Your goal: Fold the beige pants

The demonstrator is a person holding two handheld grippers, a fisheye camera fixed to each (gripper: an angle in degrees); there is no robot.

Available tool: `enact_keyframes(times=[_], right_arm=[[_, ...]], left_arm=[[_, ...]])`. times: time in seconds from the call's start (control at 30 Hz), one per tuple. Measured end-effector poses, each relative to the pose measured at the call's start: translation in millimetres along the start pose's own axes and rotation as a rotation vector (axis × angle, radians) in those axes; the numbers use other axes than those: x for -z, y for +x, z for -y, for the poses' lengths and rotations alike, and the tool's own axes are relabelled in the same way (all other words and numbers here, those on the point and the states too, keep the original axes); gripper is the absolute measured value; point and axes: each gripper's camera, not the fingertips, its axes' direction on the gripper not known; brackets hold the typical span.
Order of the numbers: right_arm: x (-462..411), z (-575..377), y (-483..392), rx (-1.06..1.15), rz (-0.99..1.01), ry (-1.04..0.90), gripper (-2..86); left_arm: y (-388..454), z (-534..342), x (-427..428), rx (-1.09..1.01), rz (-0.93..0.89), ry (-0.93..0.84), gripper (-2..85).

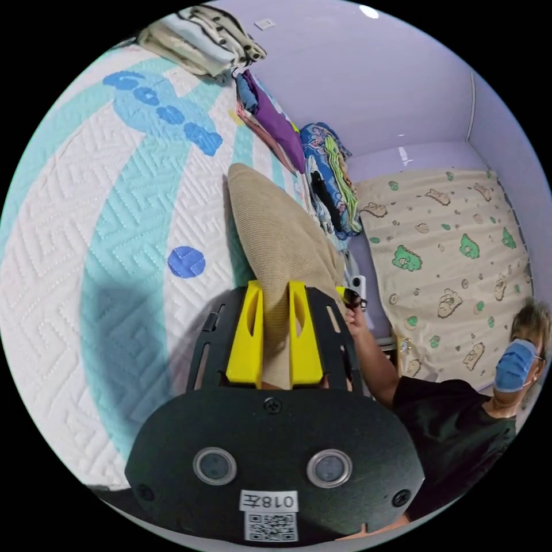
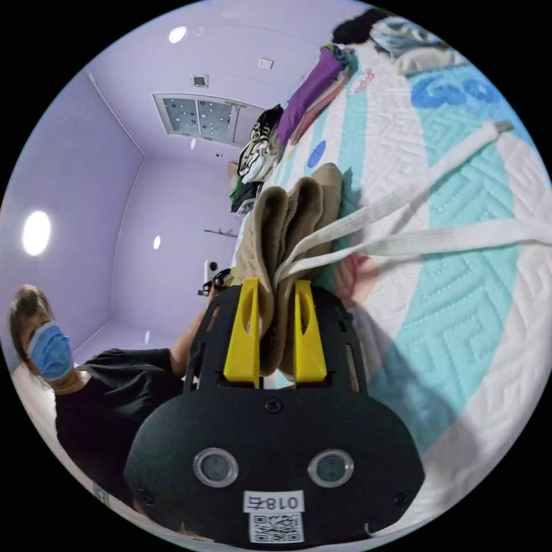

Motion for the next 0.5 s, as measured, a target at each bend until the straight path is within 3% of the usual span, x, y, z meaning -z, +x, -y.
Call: enact_keyframes(times=[0.23,0.43,0.5], right_arm=[[22.0,-84.5,-74.0,0.168,-0.205,0.213,8.3],[99.0,-172.1,-108.9,0.236,-0.278,0.604,8.2],[150.6,-199.1,-127.7,0.275,-0.335,0.819,8.2]], left_arm=[[130.5,18.8,-1.2,-0.28,0.265,-0.055,4.9],[325.1,96.3,-78.4,-0.706,0.327,-0.123,4.8],[404.9,126.8,-116.9,-0.852,0.292,-0.126,5.0]])
